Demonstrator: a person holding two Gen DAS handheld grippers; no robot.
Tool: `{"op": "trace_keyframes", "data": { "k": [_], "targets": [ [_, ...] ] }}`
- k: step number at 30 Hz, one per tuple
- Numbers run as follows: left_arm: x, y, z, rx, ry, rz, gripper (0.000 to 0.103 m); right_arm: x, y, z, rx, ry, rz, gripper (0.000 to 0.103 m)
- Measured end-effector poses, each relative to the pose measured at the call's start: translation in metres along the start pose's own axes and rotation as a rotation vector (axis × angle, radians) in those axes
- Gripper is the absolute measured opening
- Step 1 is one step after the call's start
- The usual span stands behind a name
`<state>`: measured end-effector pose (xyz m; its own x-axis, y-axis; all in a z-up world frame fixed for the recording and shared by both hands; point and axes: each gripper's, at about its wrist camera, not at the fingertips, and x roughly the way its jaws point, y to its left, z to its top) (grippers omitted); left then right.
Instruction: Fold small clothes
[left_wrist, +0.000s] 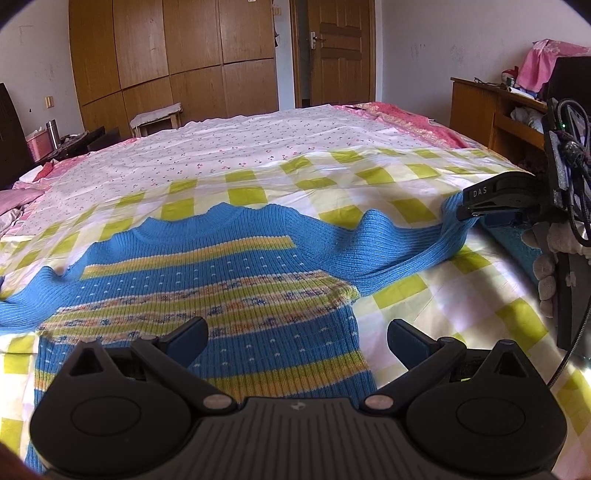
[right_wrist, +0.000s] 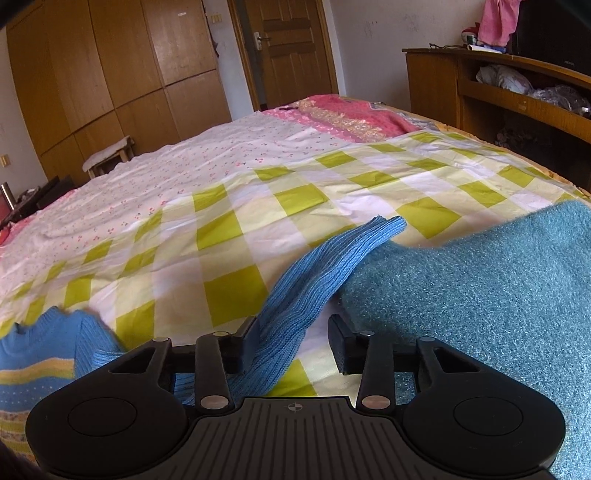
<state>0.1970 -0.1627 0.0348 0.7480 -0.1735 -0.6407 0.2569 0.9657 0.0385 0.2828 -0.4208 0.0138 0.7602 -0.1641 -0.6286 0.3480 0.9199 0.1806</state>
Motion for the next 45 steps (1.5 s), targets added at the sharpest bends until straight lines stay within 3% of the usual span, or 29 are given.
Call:
{"op": "trace_keyframes", "data": {
  "k": [3, 10, 18, 31, 39, 45],
  "targets": [
    [-0.002, -0.001, 0.0, 0.012, 0.001, 0.011, 0.103, 0.001, 0.004, -0.002, -0.024, 0.0, -0.005, 0.023],
    [-0.004, -0.003, 0.001, 0.028, 0.017, 0.026, 0.103, -0.008, 0.012, -0.002, -0.068, -0.054, 0.015, 0.008],
    [-0.012, -0.014, 0.0, 0.078, 0.018, 0.045, 0.103, -0.021, 0.023, -0.002, -0.111, -0.105, 0.044, 0.006],
    [-0.028, -0.006, -0.01, 0.078, 0.037, 0.074, 0.103, -0.05, 0.061, -0.012, -0.243, -0.168, 0.134, 0.005],
    [-0.039, 0.026, -0.026, 0.016, 0.068, 0.111, 0.103, -0.072, 0.108, -0.044, -0.411, -0.178, 0.228, 0.005],
    [-0.05, 0.063, -0.045, -0.042, 0.072, 0.14, 0.103, -0.09, 0.157, -0.1, -0.639, -0.177, 0.305, 0.003]
  ]
}}
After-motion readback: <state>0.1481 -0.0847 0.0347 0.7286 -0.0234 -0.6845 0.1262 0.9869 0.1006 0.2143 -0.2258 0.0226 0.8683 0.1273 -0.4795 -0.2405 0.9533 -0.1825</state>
